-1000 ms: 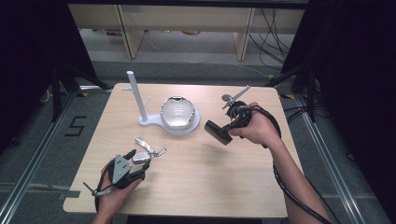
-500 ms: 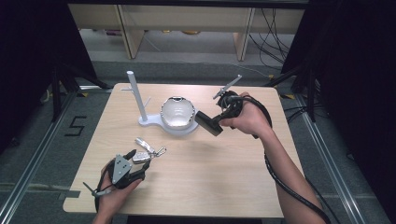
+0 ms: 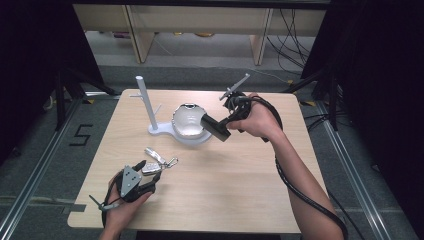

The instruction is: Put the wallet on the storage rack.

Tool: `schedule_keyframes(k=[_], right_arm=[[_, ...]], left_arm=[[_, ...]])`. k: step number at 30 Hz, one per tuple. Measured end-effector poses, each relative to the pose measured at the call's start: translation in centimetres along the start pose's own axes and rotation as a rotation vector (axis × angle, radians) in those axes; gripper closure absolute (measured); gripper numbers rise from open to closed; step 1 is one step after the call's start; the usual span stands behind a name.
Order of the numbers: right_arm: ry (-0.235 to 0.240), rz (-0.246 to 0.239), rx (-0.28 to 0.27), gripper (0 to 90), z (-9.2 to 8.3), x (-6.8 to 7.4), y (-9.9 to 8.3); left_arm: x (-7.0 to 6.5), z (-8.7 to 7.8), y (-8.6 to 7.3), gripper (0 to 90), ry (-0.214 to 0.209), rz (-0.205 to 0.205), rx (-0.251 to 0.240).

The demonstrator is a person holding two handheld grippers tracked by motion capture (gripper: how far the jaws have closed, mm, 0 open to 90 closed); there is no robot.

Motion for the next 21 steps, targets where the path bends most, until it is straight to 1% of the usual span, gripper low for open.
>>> schedule_keyframes(k=[1, 3, 4, 5, 8, 9, 11, 12, 13, 15, 16, 17, 19, 21], right_arm=[[0.003, -0.009, -0.005, 82.9, 0.1, 0.0, 0.5], [0.009, -0.007, -0.001, 82.9, 0.1, 0.1, 0.6], [0.013, -0.013, -0.001, 82.9, 0.2, 0.2, 1.2], [0.013, -0.013, -0.001, 82.9, 0.2, 0.2, 1.2], [0.021, -0.015, 0.001, 82.8, 0.5, 0.4, 1.9], [0.021, -0.015, 0.001, 82.8, 0.5, 0.4, 1.9], [0.028, -0.023, 0.001, 82.8, 0.8, 0.4, 2.3], [0.033, -0.019, 0.004, 82.9, 1.1, 0.5, 2.6], [0.037, -0.03, 0.002, 82.9, 1.2, 0.4, 2.8], [0.03, -0.021, 0.008, 82.8, 1.4, 0.4, 3.0], [0.038, -0.041, -0.001, 82.9, 1.7, 0.3, 3.4], [0.038, -0.041, -0.001, 82.9, 1.7, 0.3, 3.4], [0.041, -0.023, 0.004, 82.8, 1.8, 0.5, 3.8], [0.048, -0.032, 0.001, 82.8, 2.0, 0.5, 4.2]], left_arm=[[0.0, 0.0, 0.0, 33.2, 0.0, -0.002, -0.001], [0.0, 0.0, 0.0, 33.1, -0.002, 0.0, 0.007], [0.0, 0.0, 0.0, 33.1, -0.002, -0.001, -0.001], [0.1, 0.0, 0.0, 33.1, 0.002, -0.001, 0.005], [0.1, -0.1, 0.0, 33.1, 0.001, -0.001, 0.003], [0.1, -0.1, 0.0, 33.1, 0.001, -0.002, 0.003], [0.1, 0.0, 0.0, 33.1, 0.001, -0.002, 0.003], [0.1, 0.0, 0.0, 33.1, 0.001, -0.002, 0.003], [0.1, -0.1, 0.0, 33.1, 0.0, -0.001, 0.003], [0.1, -0.1, 0.0, 33.1, 0.001, -0.003, 0.003], [0.1, -0.1, 0.0, 33.1, 0.001, -0.005, 0.001], [0.1, -0.1, 0.0, 33.1, 0.001, -0.005, 0.001], [0.1, -0.1, 0.0, 33.1, 0.001, -0.005, 0.002], [0.1, -0.1, 0.0, 33.1, 0.001, -0.005, 0.001]])
Point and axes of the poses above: each handheld gripper's, and its own axes: z roughly forward along the jaws, y roughly out of its top, x roughly to its left, the point moved 7 cm from there along z, roughly forward along the jaws, and after that the axes turned 6 degrees about -y, right-handed, at the moved point
